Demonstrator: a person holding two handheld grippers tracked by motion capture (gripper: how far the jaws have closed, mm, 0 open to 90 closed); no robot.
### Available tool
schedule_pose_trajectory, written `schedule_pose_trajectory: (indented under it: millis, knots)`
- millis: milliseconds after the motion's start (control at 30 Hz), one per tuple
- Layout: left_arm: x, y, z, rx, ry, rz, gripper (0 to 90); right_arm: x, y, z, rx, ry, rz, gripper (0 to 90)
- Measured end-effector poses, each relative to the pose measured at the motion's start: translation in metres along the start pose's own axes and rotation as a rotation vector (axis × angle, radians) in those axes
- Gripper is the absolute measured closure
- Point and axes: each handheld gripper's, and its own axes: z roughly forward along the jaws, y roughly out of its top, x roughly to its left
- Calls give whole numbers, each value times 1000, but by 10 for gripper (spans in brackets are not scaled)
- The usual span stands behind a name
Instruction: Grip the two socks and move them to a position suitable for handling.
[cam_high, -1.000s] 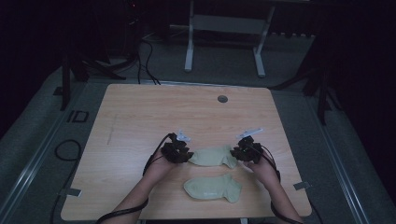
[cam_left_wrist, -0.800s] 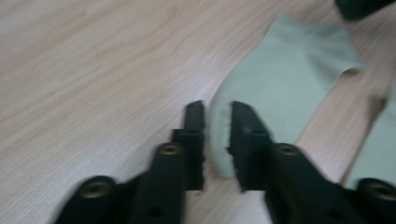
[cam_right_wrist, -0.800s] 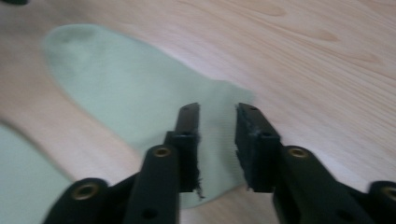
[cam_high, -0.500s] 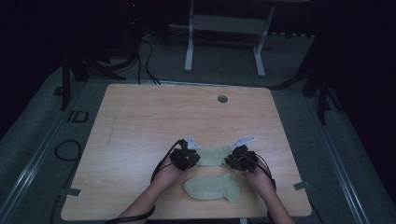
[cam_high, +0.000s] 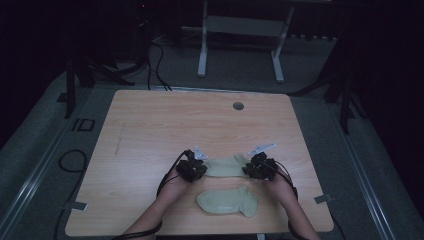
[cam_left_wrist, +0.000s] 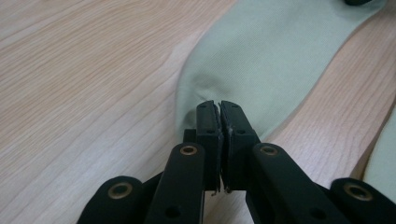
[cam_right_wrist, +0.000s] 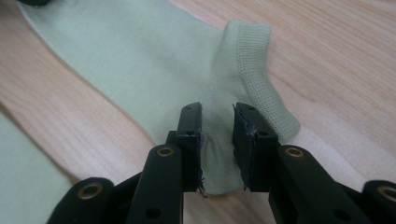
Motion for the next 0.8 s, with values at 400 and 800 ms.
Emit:
schedule_pose_trajectory:
  millis: [400, 800]
  knots:
    - [2, 2, -11, -54, -62, -27, 690, 0, 6, -3, -15, 19, 16, 627]
    - [-15, -7, -43, -89, -81, 22, 443, 13, 5, -26, -89, 57, 9, 351]
